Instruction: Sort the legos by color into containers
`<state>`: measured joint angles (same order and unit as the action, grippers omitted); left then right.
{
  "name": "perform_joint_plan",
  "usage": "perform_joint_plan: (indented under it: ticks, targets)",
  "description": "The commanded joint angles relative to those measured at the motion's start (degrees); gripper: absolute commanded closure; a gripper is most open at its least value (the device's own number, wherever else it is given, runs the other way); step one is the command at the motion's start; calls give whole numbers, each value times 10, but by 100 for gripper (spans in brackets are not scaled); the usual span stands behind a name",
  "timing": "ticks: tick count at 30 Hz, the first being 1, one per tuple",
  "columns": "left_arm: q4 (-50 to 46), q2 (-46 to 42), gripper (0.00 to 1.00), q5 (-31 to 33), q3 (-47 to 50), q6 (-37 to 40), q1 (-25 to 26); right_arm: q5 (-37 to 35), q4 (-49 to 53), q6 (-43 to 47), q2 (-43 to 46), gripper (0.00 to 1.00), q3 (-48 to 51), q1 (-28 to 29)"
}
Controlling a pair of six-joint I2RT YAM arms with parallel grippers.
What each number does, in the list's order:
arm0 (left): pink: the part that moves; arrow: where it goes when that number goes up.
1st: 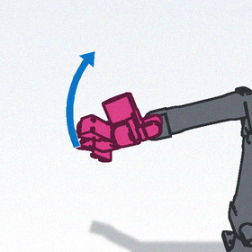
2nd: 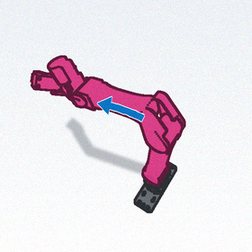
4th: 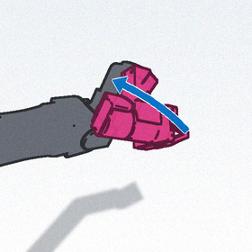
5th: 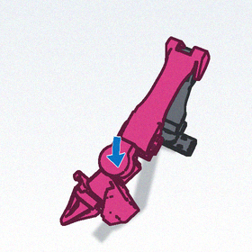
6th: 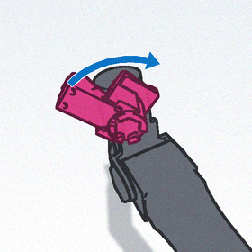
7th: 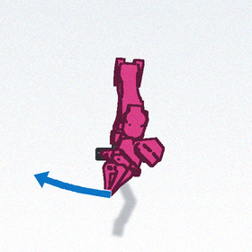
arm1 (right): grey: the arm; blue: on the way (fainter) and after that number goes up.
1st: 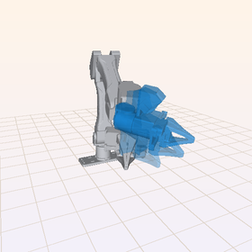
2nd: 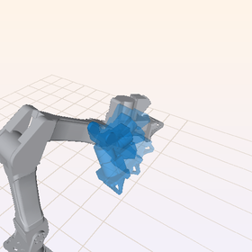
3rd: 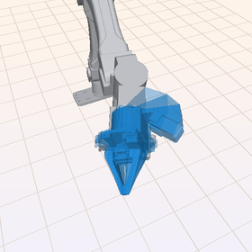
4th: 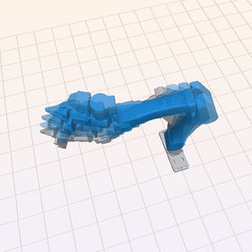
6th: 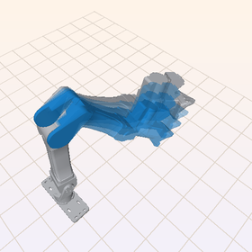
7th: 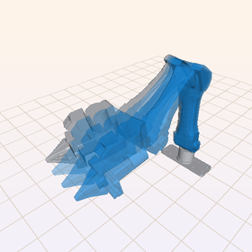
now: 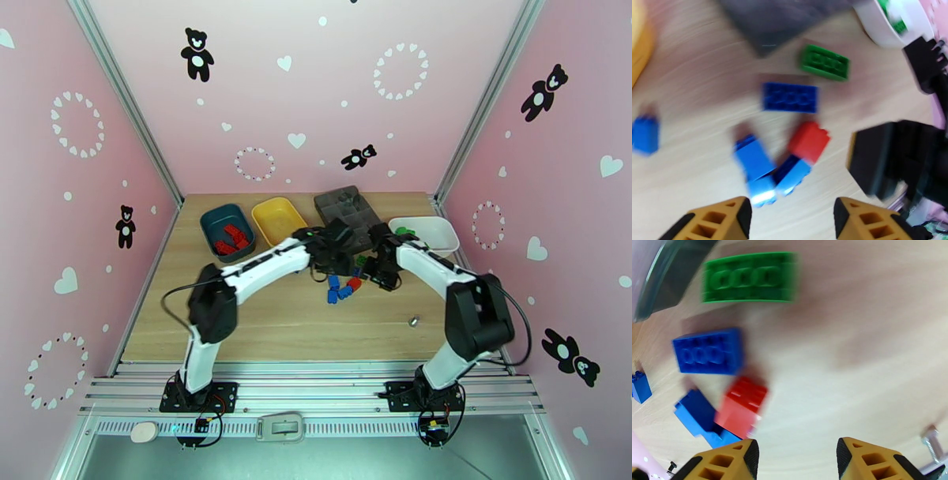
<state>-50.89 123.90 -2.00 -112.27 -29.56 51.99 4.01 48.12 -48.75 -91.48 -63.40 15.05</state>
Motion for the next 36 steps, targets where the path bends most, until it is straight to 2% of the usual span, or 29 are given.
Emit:
perform_joint_plan:
  ticks: [1, 8, 20, 24, 30, 36]
  targets:
    - [-63, 61, 42, 20, -79, 72, 17, -3, 42, 19, 46, 44, 32, -17]
    - [-92, 137, 42, 44, -152, 84, 28, -5, 72, 41, 94, 44, 57, -37]
    - [-129, 247, 43, 57, -274, 94, 36, 5, 89, 66, 97, 44, 53, -55]
    - [-133, 266, 44, 65, -286, 92, 36, 7, 94, 73, 102, 44, 52, -65]
    - [-134, 276, 55, 80, -299, 83, 36, 8, 100, 81, 109, 44, 56, -73]
    - [-115, 238, 67, 79, -301, 77, 36, 20, 89, 81, 108, 45, 63, -74]
